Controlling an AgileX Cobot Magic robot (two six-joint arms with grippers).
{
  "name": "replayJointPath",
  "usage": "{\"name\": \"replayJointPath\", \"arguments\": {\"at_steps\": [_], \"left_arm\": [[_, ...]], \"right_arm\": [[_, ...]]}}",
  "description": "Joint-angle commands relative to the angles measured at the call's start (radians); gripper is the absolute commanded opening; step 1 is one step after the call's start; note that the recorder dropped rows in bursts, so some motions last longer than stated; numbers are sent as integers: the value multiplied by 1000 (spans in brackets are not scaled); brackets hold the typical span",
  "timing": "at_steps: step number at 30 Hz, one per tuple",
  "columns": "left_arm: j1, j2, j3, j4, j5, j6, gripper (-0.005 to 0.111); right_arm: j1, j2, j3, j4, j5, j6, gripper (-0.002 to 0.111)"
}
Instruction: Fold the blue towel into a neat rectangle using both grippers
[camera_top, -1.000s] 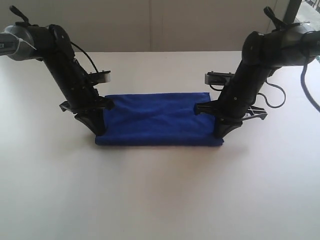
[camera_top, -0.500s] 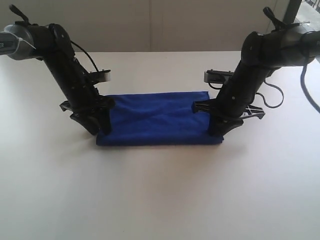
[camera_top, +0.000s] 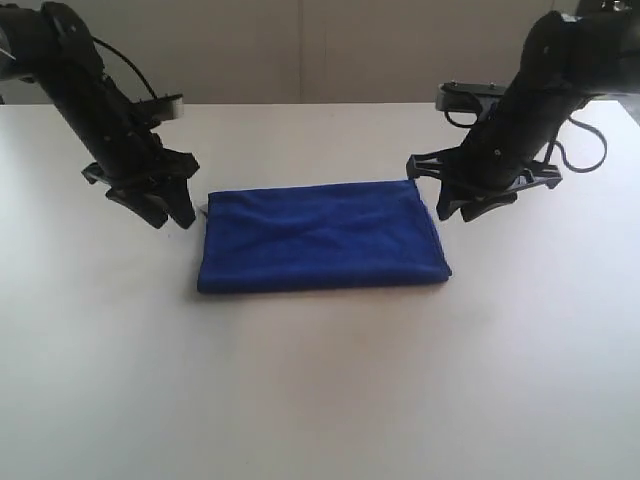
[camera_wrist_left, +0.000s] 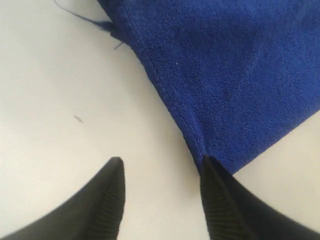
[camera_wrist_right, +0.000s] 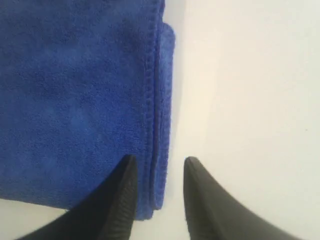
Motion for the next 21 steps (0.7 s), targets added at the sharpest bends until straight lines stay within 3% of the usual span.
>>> {"name": "replayJointPath", "arguments": {"at_steps": [1,3,4,5,8,13,19,21], "left_arm": [[27,-43,5,-5,11,-6,34],[34,-61,5,-7,2,-6,18],[39,-82,5,-14,-6,-6,3],[41,-96,5,-14,-12,-6,0],[41,-200,31,-14,-52,-11,0],[49,-415,229,-13,-202,-18,0],[224,-749,614,-29,-330,102,0],[250,-841,710,-29,-376,130,0]], "right_arm": [[-15,-29,1,-36,16,3,28],[-15,-30,1,-41,29,1,20],[-15,-30,1,-41,40,-19,7],[-15,-30,1,-38,48,-28,2],[-15,-83,6,-38,27,-44,0],[-15,-259,61,-79,-82,-46,0],[-15,-673,454,-163,-413,-48,0],[-15,-788,558,-168,-496,-48,0]]}}
